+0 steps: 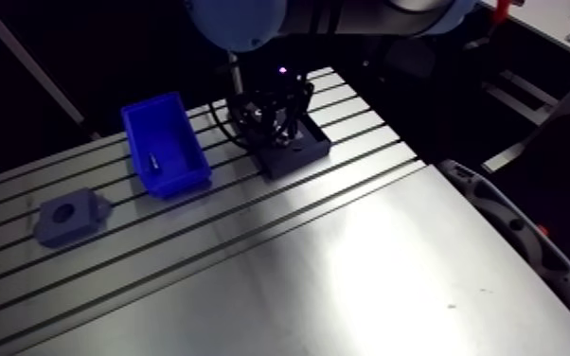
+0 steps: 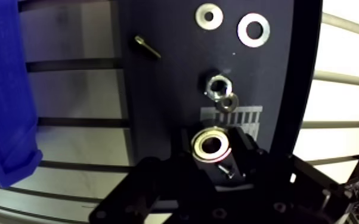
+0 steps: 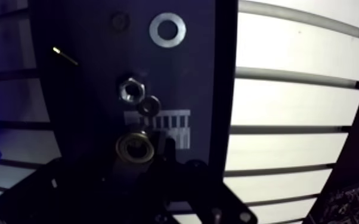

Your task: Pick up the bearing and press it into the housing until flush.

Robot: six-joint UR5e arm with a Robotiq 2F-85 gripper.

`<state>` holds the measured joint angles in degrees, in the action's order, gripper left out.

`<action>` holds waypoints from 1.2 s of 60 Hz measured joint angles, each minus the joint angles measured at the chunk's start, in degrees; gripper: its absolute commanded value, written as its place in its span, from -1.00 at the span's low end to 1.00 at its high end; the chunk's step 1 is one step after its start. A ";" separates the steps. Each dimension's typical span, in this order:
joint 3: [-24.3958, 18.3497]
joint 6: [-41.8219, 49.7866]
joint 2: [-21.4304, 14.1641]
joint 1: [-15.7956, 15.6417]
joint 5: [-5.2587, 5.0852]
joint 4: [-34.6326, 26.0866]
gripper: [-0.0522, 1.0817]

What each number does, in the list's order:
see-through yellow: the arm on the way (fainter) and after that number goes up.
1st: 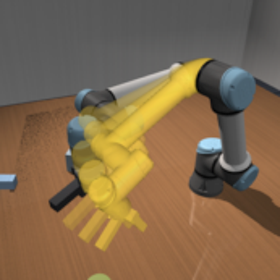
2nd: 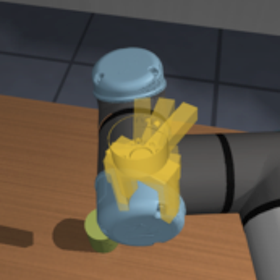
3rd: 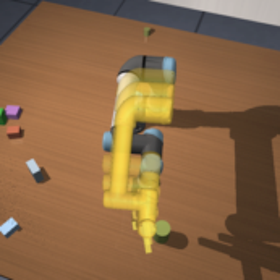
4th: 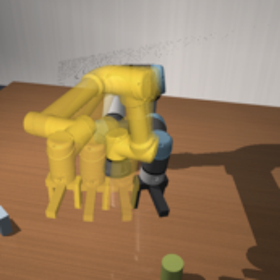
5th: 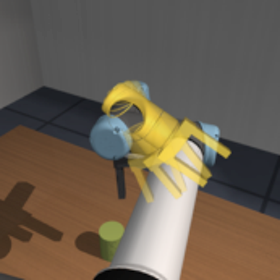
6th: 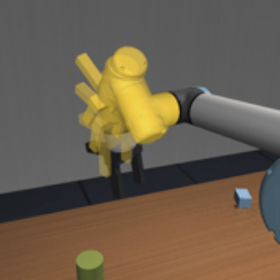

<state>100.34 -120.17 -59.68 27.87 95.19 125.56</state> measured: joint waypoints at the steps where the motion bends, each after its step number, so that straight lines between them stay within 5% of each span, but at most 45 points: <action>1: -0.01 -0.01 0.01 0.00 0.00 0.00 0.09; 33: -0.54 -0.02 -1.13 0.00 -0.27 -0.64 0.31; 72: -3.79 4.89 -10.66 -2.76 -0.75 -12.81 0.35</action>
<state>96.55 -115.28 -70.35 25.11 94.44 112.75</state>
